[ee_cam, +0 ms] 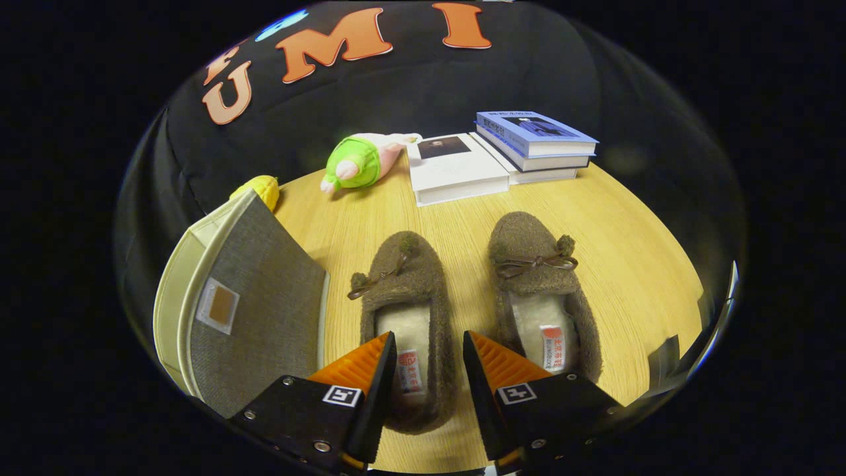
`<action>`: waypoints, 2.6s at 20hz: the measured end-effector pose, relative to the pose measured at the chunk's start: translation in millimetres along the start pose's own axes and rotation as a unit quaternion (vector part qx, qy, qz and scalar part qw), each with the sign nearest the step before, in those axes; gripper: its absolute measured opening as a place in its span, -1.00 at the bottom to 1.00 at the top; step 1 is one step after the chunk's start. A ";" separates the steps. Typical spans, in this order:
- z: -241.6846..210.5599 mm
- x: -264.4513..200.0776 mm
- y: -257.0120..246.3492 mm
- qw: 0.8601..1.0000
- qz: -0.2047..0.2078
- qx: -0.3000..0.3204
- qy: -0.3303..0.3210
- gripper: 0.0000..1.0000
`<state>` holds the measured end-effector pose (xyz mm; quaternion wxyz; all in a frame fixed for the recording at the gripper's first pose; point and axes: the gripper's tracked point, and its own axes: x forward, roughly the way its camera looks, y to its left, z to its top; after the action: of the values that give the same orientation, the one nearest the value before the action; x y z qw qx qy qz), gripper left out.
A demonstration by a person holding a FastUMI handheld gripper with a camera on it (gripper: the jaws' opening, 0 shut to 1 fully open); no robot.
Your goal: Open the storage box then place both shoes into the box .Put the left shoe in first, then the right shoe, with the right side of both shoes facing outward in a uniform manner.
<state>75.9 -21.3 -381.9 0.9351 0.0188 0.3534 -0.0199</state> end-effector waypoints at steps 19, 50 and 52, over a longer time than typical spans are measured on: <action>81.3 -74.6 15.8 0.994 0.010 0.096 -0.046 -0.99; 37.1 -99.0 263.2 0.992 0.116 0.031 0.025 -0.94; 32.3 -100.0 271.6 0.992 0.126 0.012 0.026 -0.84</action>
<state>35.9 250.8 -285.8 0.9204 0.0754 0.3718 0.0946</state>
